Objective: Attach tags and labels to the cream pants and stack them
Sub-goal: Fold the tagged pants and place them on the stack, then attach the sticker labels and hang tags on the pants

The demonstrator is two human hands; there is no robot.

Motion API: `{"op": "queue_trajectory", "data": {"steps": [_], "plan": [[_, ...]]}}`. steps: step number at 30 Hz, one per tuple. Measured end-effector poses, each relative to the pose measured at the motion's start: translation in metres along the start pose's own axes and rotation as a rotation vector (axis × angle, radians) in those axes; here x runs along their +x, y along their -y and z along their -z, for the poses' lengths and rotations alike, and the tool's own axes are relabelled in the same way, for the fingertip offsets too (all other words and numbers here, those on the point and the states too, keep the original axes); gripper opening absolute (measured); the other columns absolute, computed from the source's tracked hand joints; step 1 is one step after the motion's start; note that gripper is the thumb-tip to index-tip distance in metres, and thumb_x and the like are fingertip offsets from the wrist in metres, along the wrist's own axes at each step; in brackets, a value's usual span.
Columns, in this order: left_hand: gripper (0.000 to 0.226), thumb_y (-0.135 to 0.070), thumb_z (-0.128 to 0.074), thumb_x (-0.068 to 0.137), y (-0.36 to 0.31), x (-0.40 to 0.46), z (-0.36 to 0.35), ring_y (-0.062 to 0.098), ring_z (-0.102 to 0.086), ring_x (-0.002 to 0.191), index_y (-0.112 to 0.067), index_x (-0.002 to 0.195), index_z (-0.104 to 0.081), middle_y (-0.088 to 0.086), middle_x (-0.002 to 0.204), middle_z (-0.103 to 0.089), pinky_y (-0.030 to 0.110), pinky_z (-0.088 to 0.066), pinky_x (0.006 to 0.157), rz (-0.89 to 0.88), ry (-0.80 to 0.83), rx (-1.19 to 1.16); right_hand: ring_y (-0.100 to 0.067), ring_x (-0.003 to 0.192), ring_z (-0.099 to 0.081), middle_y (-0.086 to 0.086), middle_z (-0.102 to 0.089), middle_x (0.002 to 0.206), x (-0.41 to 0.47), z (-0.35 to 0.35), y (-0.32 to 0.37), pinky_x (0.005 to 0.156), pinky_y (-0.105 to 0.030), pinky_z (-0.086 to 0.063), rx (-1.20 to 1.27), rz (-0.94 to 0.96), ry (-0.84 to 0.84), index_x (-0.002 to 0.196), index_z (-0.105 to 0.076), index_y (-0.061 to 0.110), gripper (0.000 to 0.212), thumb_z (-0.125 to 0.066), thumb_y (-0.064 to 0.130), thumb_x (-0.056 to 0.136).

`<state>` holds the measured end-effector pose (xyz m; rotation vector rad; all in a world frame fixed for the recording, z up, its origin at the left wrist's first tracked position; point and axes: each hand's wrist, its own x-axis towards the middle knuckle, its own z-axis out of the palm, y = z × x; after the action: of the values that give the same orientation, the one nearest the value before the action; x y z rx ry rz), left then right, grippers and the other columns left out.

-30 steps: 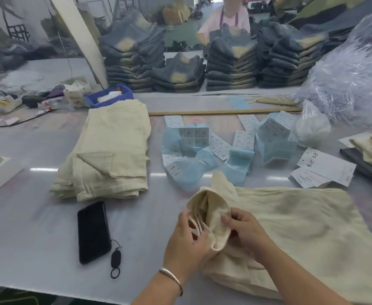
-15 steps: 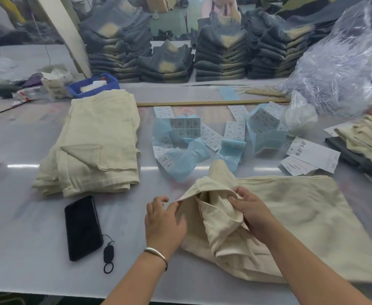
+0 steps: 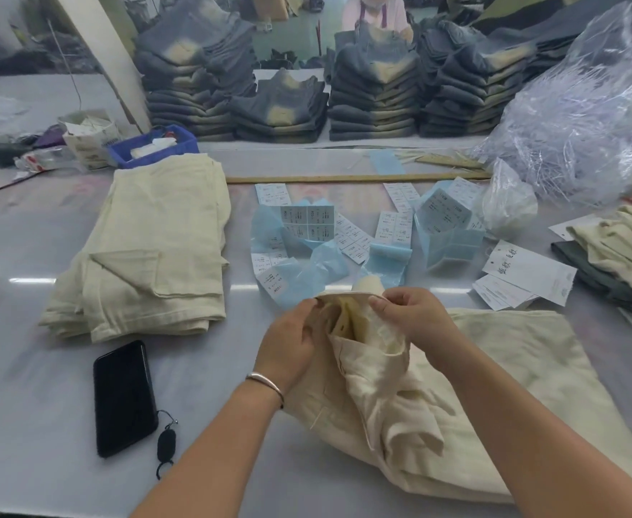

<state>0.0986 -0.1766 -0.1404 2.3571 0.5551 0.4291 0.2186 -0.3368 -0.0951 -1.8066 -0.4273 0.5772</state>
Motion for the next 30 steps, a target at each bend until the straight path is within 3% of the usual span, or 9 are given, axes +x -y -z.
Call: {"op": "queue_trajectory", "data": {"steps": [3,5,7,9,13,18,22,27,30], "plan": [[0.047,0.013,-0.046,0.081,-0.002,0.007,0.006,0.011,-0.059,0.068,-0.014,0.116,-0.063,-0.023,0.076,-0.065,0.009,-0.038,0.065,0.004,0.040,-0.141,-0.025,0.079,-0.060,-0.016,-0.065,0.086,0.011,0.006,0.002,0.076,-0.031,-0.050,0.310,-0.121,0.086,0.100,-0.068,-0.004,0.017,-0.058,0.005,0.091],[0.047,0.015,-0.041,0.079,-0.007,0.012,0.004,0.001,-0.048,0.054,-0.013,0.109,-0.063,-0.028,0.063,-0.057,0.007,-0.035,0.057,0.032,0.043,-0.220,-0.024,0.077,-0.060,-0.014,-0.067,0.083,0.019,0.009,0.001,0.071,-0.031,-0.049,0.338,-0.177,0.059,0.094,-0.069,0.000,0.013,-0.060,0.008,0.089],[0.046,0.016,-0.039,0.081,-0.010,0.017,0.002,-0.006,-0.049,0.057,-0.015,0.104,-0.063,-0.031,0.070,-0.059,0.005,-0.036,0.060,0.051,0.055,-0.277,-0.020,0.069,-0.062,-0.012,-0.068,0.077,0.028,0.014,0.001,0.062,-0.028,-0.050,0.319,-0.234,-0.006,0.086,-0.072,0.001,0.015,-0.064,0.014,0.086],[0.047,0.015,-0.039,0.082,-0.012,0.022,0.002,-0.007,-0.054,0.067,-0.022,0.099,-0.063,-0.028,0.085,-0.063,0.005,-0.039,0.067,0.048,0.081,-0.288,-0.019,0.070,-0.063,-0.012,-0.069,0.078,0.037,0.020,-0.002,0.069,-0.032,-0.051,0.300,-0.261,-0.026,0.075,-0.075,0.007,0.017,-0.065,0.015,0.086],[0.046,0.012,-0.043,0.084,-0.011,0.022,-0.007,0.006,-0.063,0.082,-0.023,0.100,-0.068,-0.013,0.093,-0.069,0.017,-0.046,0.078,-0.010,0.071,-0.185,-0.016,0.062,-0.062,-0.006,-0.068,0.066,0.048,0.028,-0.014,0.057,-0.025,-0.051,0.307,-0.282,-0.015,0.068,-0.075,0.010,0.023,-0.063,0.013,0.088],[0.032,-0.031,-0.052,0.087,-0.001,0.009,-0.017,0.023,-0.054,0.093,-0.025,0.107,-0.075,0.006,0.102,-0.058,0.032,-0.049,0.079,-0.234,-0.207,0.193,-0.013,0.054,-0.065,-0.006,-0.068,0.063,0.057,0.030,-0.029,0.049,-0.021,-0.052,0.442,-0.337,0.035,0.068,-0.076,0.009,0.024,-0.063,0.011,0.088],[0.025,-0.037,-0.062,0.079,-0.002,-0.008,-0.029,0.021,-0.051,0.090,-0.026,0.096,-0.076,0.000,0.094,-0.060,0.032,-0.038,0.079,-0.250,-0.402,0.322,-0.019,0.063,-0.069,-0.012,-0.071,0.073,0.058,0.026,-0.037,0.054,-0.027,-0.056,0.496,-0.378,0.083,0.075,-0.077,0.006,0.018,-0.066,0.014,0.087],[0.039,-0.067,-0.052,0.074,-0.023,-0.017,-0.037,0.012,-0.057,0.069,-0.029,0.072,-0.058,-0.011,0.069,-0.057,0.030,-0.043,0.064,0.087,-0.110,0.205,-0.027,0.084,-0.068,-0.018,-0.070,0.092,0.055,0.016,-0.046,0.085,-0.042,-0.053,0.565,-0.432,0.092,0.087,-0.077,0.007,0.019,-0.063,0.020,0.087],[0.025,-0.051,-0.056,0.067,-0.024,-0.024,-0.046,0.001,-0.054,0.068,-0.036,0.087,-0.053,-0.020,0.073,-0.059,0.019,-0.039,0.058,0.234,0.036,-0.016,-0.036,0.101,-0.064,-0.027,-0.067,0.107,0.049,0.007,-0.051,0.100,-0.048,-0.046,0.629,-0.409,0.102,0.101,-0.072,-0.001,0.030,-0.061,0.023,0.087]]}}
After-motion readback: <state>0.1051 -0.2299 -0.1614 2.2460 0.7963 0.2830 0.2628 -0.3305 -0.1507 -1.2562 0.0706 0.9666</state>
